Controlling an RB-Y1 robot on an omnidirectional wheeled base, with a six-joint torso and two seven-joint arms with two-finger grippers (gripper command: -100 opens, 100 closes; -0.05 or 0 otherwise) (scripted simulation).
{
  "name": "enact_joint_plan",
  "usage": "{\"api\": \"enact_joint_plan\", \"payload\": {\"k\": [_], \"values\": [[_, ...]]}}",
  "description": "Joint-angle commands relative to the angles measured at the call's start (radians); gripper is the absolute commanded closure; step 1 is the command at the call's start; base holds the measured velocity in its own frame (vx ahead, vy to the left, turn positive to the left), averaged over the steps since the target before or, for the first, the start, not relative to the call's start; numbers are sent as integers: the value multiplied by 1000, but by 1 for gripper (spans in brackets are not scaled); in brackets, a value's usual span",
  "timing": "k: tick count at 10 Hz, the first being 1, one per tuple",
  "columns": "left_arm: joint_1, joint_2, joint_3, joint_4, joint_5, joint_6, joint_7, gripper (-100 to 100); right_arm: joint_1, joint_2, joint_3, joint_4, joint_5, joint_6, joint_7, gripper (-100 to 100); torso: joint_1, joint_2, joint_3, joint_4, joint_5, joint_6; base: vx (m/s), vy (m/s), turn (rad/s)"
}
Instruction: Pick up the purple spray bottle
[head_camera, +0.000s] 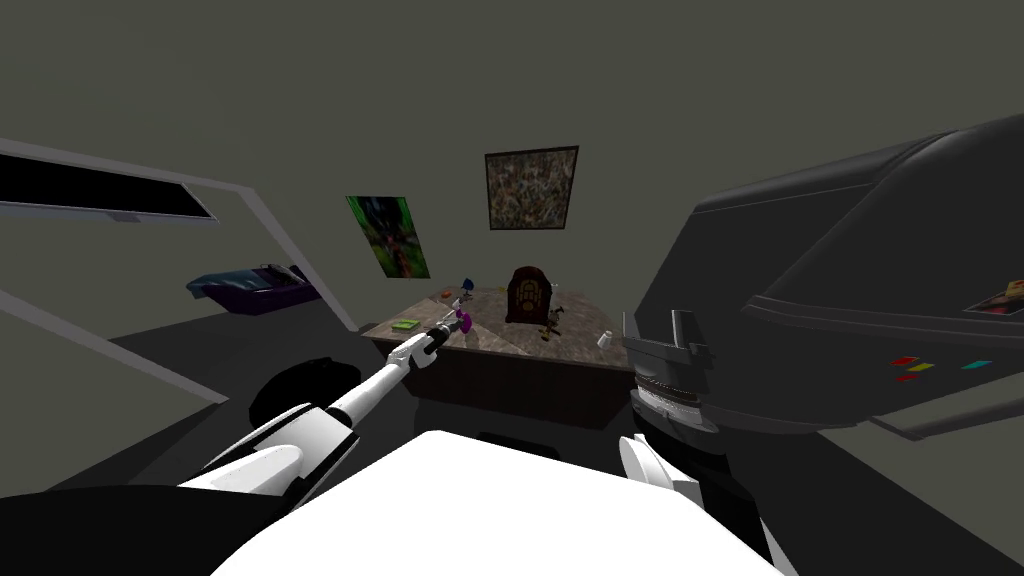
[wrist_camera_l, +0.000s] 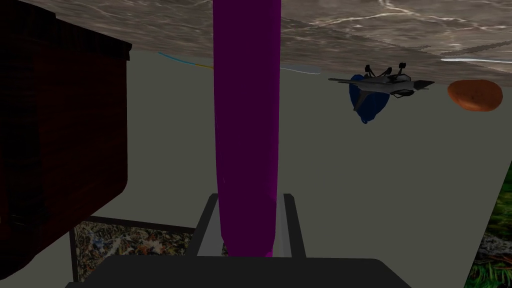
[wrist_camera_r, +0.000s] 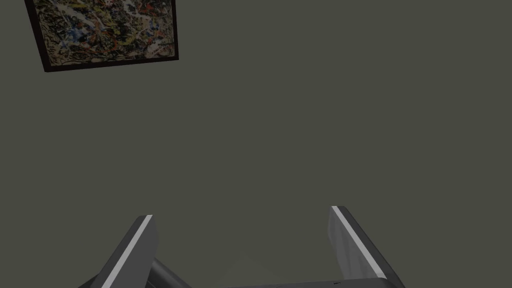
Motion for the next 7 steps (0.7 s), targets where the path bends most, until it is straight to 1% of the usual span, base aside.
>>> {"api": "enact_joint_plan", "payload": {"k": [1, 2, 3, 5, 6, 7], "values": [[33, 1, -4, -19, 1, 8, 0, 100, 0, 0, 0, 0, 0, 0, 0, 0, 0, 0, 0, 0, 0, 0, 0, 0, 0], [63, 17, 48, -57, 21, 29, -18, 100, 0, 0, 0, 0, 0, 0, 0, 0, 2, 0, -1, -3, 2, -1, 37, -9, -147], [89, 17, 48, -83, 21, 29, -18, 100, 0, 0, 0, 0, 0, 0, 0, 0, 2, -2, -2, -3, 2, -1, 56, -9, -87], [141, 17, 48, -131, 21, 29, -18, 100, 0, 0, 0, 0, 0, 0, 0, 0, 2, -3, -3, -4, 2, -2, 24, 2, 14], [180, 32, 97, -177, 41, 50, -36, 100, 0, 0, 0, 0, 0, 0, 0, 0, 3, -1, -3, -4, 3, -2, 49, -11, -159], [214, 32, 100, -211, 41, 50, -36, 100, 0, 0, 0, 0, 0, 0, 0, 0, 2, -3, -3, -3, 1, 0, 67, 7, -91]]}}
